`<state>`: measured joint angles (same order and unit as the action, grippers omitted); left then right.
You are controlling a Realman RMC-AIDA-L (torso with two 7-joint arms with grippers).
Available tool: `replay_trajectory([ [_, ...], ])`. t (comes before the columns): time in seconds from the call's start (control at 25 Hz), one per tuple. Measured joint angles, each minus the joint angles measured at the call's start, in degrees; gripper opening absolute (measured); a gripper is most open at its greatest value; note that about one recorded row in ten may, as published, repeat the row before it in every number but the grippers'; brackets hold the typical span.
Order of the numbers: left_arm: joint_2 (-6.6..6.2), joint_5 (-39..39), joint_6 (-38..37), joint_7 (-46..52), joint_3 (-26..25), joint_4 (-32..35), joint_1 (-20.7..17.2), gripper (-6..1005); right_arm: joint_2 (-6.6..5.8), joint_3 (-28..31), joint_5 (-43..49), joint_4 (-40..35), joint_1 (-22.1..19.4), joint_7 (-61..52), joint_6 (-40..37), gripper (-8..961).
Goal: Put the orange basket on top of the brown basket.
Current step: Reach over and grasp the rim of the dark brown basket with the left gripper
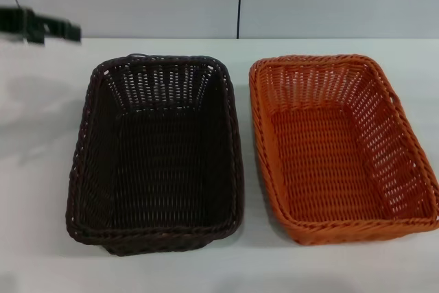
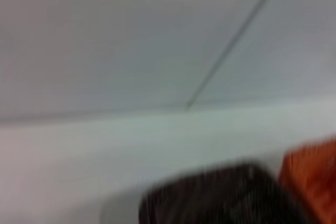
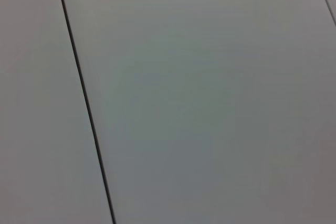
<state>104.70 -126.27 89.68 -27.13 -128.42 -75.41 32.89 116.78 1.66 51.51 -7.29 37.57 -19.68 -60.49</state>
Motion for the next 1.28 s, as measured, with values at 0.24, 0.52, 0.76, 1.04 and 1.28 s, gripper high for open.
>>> replay_trajectory([
  [0.24,6.32,-13.4,5.9,5.3,-0.3,-7.9,0.4,860,-0.66,0.0,0.0,-0.5,0.1,0.0,0.0,653],
  [0.52,10.31,-19.6,6.6,7.3,-0.3,-8.0,0.2,854,-1.27,0.0,-0.1,-0.6,0.2,0.3,0.0,653],
  [0.76,10.93,-20.0,5.9,7.4,-0.4,-6.1,0.2,840,-1.42,0.0,-0.1,-0.7,0.2,0.2,0.0,653],
  [1.04,11.43,-20.1,4.0,6.9,0.0,-2.8,0.5,823,-1.41,-0.2,-0.1,-0.6,0.3,0.2,0.0,653],
  [1.28,11.72,-20.2,1.1,6.0,0.2,2.2,0.9,809,-1.38,-0.4,-0.1,-0.5,0.3,0.2,0.0,653],
])
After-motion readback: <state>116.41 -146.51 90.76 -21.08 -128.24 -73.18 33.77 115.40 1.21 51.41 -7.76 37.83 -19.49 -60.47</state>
